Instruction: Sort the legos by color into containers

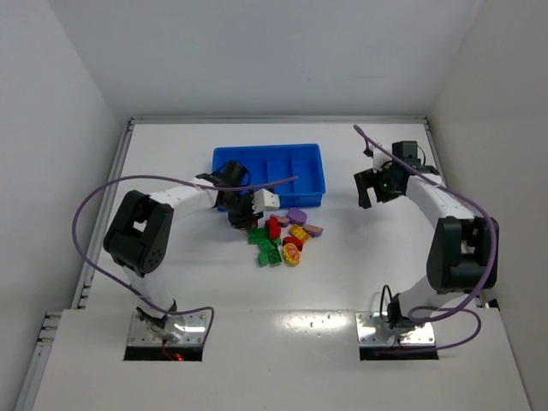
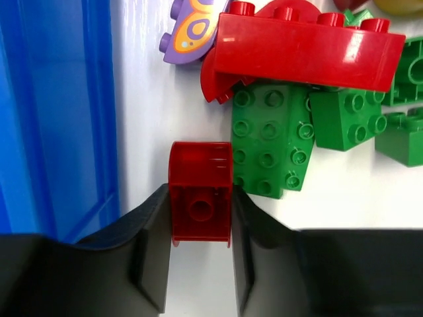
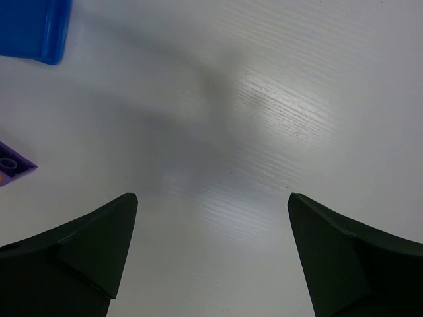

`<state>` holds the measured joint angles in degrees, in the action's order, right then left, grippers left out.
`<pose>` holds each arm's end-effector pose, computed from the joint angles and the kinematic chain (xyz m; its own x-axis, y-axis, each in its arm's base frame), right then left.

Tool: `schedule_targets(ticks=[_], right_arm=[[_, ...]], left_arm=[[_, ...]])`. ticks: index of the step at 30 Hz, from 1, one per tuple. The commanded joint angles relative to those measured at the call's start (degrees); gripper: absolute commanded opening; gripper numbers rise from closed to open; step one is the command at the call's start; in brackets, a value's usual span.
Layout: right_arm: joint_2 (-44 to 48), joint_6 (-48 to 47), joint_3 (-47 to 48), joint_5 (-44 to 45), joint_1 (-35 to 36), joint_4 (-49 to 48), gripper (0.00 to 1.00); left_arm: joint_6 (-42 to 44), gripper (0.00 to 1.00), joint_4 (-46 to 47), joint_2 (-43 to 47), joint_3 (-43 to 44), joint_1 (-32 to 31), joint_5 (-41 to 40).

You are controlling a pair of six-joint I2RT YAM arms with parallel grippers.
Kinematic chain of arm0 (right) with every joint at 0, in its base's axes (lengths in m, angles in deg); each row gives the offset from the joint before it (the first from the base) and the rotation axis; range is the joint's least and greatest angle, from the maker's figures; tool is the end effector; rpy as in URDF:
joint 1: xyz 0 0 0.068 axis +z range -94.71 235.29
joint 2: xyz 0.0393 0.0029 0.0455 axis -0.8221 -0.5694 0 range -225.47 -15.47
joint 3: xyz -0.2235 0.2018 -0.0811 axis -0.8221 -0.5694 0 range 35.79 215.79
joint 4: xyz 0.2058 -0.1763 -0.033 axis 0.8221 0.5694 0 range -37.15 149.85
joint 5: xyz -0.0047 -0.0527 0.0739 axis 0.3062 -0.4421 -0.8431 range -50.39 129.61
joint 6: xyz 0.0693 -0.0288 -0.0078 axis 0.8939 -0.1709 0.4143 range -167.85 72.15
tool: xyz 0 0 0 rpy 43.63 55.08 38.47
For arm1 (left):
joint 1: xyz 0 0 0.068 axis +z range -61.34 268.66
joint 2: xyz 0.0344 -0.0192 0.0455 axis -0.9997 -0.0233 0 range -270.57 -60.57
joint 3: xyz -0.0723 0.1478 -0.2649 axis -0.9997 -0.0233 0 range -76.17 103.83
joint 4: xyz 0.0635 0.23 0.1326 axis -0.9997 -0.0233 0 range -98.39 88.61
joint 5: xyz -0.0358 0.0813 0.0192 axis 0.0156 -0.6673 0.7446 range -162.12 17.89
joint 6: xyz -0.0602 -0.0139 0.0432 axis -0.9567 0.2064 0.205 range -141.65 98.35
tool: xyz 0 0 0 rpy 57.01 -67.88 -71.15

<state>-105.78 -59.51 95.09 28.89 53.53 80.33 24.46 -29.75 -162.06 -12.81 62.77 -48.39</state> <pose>0.3446 0.0013 0.2202 -0.8210 -0.1734 -0.5440 -0.2378 0.9701 0.0496 0.3241 -0.1857 0.1787 -0.1798 0.8207 -0.5424 0.9718 0.2338 0.0316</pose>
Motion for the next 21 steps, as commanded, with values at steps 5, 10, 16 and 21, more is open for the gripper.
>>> schedule_targets(ticks=[5, 10, 16, 21], right_arm=[[-1.1, -0.5, 3.8, 0.0, 0.3, -1.5, 0.95], [-1.1, 0.3, 4.3, -2.2, 0.3, -2.0, 0.93], [-2.2, 1.4, 8.4, -5.6, 0.8, -1.5, 0.91], [-6.5, 2.5, 15.1, -8.8, 3.7, 0.8, 0.89]], left_arm=[[0.3, 0.16, -3.5, 3.7, 2.2, 1.3, 2.6], [-3.3, 0.12, -4.1, 14.5, -0.7, 1.3, 3.1], [-11.2, 0.04, -5.3, 27.8, -0.1, 1.3, -0.3], [-20.5, 0.04, -3.1, 25.8, 3.8, 3.9, -7.6]])
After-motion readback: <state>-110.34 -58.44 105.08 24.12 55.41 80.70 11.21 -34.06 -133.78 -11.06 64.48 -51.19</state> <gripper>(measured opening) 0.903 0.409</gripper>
